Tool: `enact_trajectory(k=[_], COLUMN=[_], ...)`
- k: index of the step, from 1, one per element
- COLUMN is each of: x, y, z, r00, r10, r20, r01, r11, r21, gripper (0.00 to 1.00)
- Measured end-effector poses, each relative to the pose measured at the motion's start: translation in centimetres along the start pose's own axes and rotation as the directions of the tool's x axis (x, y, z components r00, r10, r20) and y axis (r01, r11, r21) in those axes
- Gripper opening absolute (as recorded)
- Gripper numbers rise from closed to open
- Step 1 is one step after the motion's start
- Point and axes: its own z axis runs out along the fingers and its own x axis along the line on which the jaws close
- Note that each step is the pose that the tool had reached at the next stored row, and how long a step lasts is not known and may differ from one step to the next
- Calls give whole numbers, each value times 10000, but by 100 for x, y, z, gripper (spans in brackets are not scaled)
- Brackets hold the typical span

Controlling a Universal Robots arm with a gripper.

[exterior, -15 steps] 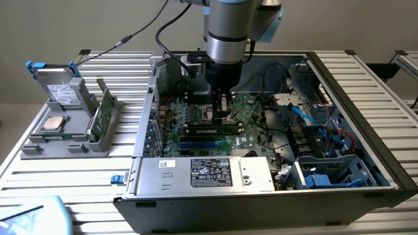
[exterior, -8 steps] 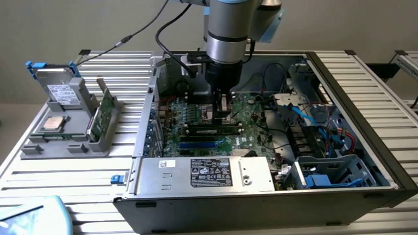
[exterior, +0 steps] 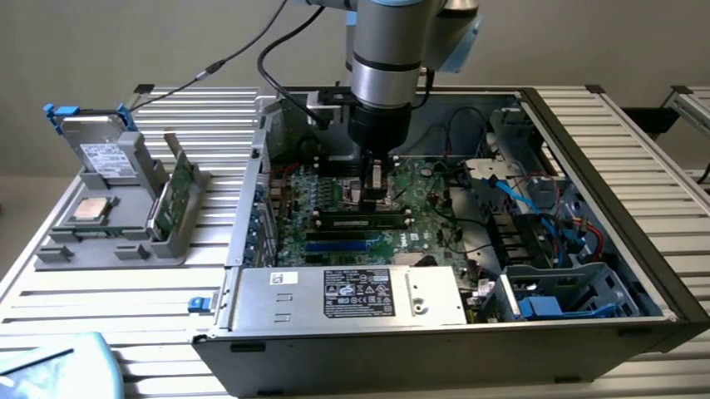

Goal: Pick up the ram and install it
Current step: 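Press down the ram until it locks into place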

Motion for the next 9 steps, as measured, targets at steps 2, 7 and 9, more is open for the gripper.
enact_trajectory(k=[2,7,9], x=[0,0,0], y=[0,0,0], z=[0,0,0], r00=[9994,9940,9900], r10=[337,1094,1412], r20=[17,50,61], r01=[-337,-1093,-1411], r11=[9994,9939,9899], r21=[-32,-107,-140], gripper=[11,11,11])
